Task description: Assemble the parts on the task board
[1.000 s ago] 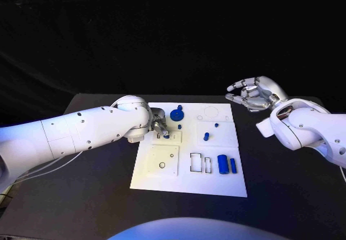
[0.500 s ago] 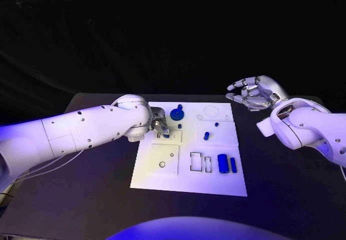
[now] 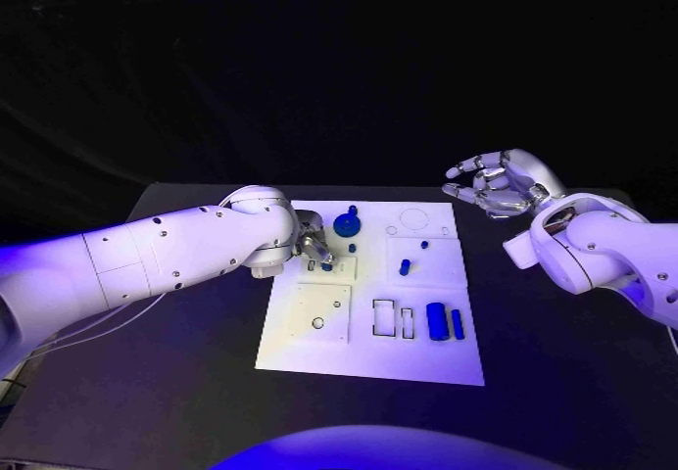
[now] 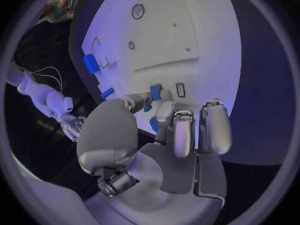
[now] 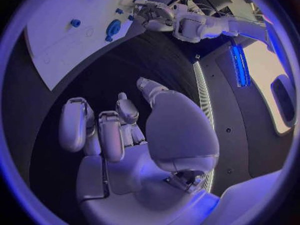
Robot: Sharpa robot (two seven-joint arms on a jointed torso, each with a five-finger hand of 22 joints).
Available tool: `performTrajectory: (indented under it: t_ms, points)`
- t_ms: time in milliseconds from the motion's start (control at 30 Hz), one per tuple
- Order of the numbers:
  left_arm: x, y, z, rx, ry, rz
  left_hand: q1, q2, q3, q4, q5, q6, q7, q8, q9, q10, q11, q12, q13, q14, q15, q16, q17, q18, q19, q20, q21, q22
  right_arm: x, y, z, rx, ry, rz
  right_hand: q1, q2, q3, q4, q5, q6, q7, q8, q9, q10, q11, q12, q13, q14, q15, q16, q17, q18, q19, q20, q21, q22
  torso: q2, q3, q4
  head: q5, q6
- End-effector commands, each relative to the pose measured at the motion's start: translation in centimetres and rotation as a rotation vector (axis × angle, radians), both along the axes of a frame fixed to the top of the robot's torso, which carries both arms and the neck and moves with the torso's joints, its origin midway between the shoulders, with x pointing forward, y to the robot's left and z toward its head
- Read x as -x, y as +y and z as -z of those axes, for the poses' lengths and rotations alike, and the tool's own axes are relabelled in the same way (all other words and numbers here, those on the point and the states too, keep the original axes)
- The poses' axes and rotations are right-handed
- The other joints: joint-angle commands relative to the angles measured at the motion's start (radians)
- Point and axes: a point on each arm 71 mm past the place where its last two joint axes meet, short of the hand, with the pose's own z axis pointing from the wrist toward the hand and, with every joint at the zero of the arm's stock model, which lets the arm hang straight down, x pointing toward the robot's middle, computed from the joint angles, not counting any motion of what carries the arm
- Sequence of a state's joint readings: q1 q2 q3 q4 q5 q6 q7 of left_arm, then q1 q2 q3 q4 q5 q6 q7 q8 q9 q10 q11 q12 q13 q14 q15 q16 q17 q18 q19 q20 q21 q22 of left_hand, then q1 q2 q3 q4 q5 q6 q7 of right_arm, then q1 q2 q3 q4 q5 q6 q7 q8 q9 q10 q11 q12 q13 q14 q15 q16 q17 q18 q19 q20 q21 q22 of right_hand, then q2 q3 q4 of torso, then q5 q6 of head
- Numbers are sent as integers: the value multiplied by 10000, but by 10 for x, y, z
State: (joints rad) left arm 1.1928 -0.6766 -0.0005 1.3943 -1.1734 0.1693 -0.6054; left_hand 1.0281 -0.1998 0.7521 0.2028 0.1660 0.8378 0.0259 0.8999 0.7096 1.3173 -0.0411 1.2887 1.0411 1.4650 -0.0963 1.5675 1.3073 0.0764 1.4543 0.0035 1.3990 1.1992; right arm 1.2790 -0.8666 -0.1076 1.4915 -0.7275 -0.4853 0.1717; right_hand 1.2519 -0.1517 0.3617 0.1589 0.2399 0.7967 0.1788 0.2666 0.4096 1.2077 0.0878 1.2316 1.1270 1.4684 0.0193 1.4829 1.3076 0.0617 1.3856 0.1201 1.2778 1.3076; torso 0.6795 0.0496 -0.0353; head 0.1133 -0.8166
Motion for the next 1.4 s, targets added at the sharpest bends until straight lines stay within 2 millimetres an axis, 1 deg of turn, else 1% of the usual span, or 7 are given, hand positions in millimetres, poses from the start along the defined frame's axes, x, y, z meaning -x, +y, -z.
performTrajectory:
  t_ms: [33,333,533,767,1100,1300,1400]
  points:
    - [2,0,5,-144,348,40,-132,-18,-173,100,-44,128,-30,-31,27,-3,-44,45,9,1058,-67,33,2635,-66,1,-39,34,7,1,1,0,-9,-6,-156,-93,12,-14,87,-69,-2,-33,32,-11,-65,22,-50,-23,521,-55,-33,599,151,-66,-14,-78,316,0,-3,-1,-11,6]
    - [1,1,6,-173,383,-20,-208,-24,-698,460,-44,180,-30,-75,60,9,-43,61,38,1058,-67,33,2635,-74,21,-39,46,54,1,0,0,-15,-17,-147,-120,10,-30,112,-96,-9,-34,40,-15,-63,22,-47,-23,522,-55,-34,601,150,-62,-14,-79,318,1,-4,-2,-11,25]
    - [1,2,6,-189,397,-59,-248,29,-935,689,-38,212,-32,-93,79,21,-44,73,54,1058,-68,33,2635,-76,29,-40,50,72,1,0,0,-15,-22,-140,-131,10,-35,123,-102,-11,-33,42,-16,-57,23,-41,-17,523,-55,-32,607,150,-64,-14,-83,316,9,-10,-1,-12,37]
    - [0,2,6,-177,408,-78,-320,34,-1243,862,-44,241,-29,-107,104,34,-42,87,73,1058,-69,33,2635,-79,37,-41,52,89,1,-1,0,-15,-27,-134,-152,12,-45,143,-111,-15,-34,47,-19,-58,23,-42,-21,522,-55,-37,598,150,-62,-15,-85,316,8,-11,3,-18,39]
    - [0,3,6,-130,401,-127,-949,219,-2022,912,-32,290,-26,-194,130,51,-37,105,100,1058,-63,33,2635,-84,53,-35,57,126,1,-1,0,-19,-51,-133,-239,7,-97,225,-130,-31,-36,68,-28,-63,23,-43,-35,525,-55,-37,603,152,-62,-16,-102,310,12,-15,-1,-20,41]
    - [0,2,6,-16,381,-162,-1223,242,-2366,914,-36,300,-42,-218,152,45,-50,99,87,1058,-73,33,2635,-83,55,-45,51,127,1,-1,1,-17,-49,-137,-272,7,-116,257,-130,-39,-37,75,-32,-65,23,-44,-40,525,-55,-39,601,153,-63,-16,-110,306,10,-15,-5,-32,40]
    - [0,2,5,54,353,-177,-1223,242,-2366,914,-36,300,-42,-218,152,45,-50,99,87,1058,-73,33,2635,-83,55,-45,51,127,1,-1,1,-14,-39,-137,-272,7,-116,257,-130,-39,-37,75,-32,-65,23,-44,-40,525,-55,-39,601,153,-63,-16,-110,306,15,-15,-7,-35,41]
